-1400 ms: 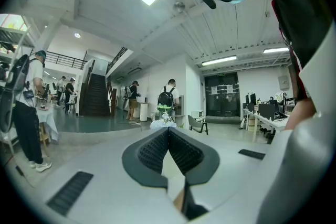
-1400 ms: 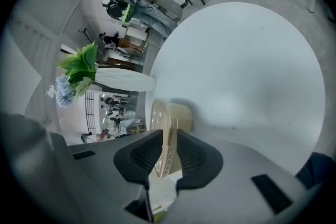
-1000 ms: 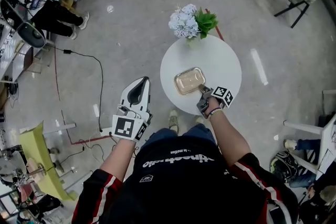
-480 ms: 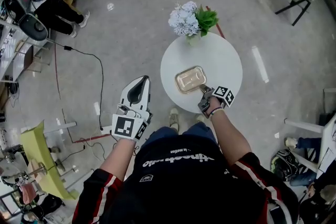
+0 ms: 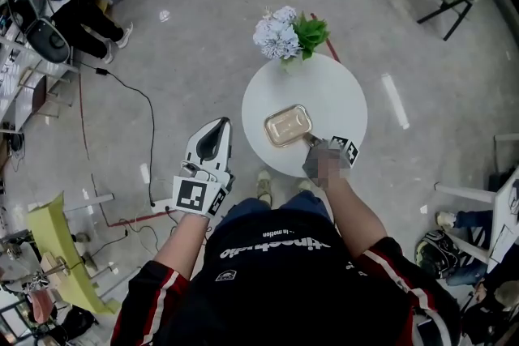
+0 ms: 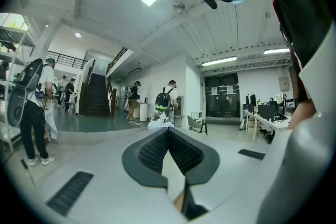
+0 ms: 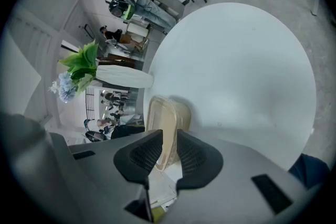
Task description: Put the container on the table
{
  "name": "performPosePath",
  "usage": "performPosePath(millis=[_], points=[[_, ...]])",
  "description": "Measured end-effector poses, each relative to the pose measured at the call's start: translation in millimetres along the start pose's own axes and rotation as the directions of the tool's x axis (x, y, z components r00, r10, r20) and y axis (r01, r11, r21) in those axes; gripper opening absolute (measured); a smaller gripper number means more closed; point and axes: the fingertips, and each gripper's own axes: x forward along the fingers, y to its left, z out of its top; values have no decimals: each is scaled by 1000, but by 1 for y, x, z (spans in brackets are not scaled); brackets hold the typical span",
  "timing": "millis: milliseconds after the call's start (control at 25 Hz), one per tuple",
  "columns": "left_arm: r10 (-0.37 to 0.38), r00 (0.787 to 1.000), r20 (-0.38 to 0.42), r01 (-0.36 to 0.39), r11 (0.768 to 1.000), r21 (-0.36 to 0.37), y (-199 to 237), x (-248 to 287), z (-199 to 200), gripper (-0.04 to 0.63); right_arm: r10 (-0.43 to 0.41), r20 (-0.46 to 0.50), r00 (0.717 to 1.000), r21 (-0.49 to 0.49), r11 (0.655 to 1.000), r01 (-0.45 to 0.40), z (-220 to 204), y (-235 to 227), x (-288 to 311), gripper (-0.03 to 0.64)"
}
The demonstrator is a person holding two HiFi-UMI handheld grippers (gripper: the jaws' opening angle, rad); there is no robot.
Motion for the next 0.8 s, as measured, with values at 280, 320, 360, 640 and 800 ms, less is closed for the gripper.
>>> performPosePath(millis=[280,320,360,640,800], points=[[-13,1000,16,14,1000,-14,-5,5,1,23,24,-19,1000,-119,993,-26,2,18,-10,103],[-16,1000,18,16,1000,-16,-6,6,2,23,26,-18,999,-129,991,-28,3,20,-12,103],[-19,1000,21,19,1000,-17,-7,6,3,23,28,-17,999,-137,990,-31,3,22,-14,103],[-40,999,36,41,999,-34,-14,10,6,23,55,-6,998,-212,976,-55,6,40,-33,103],[-57,998,37,60,994,-86,-21,13,12,23,82,-1,997,-277,957,-79,7,57,-48,103]])
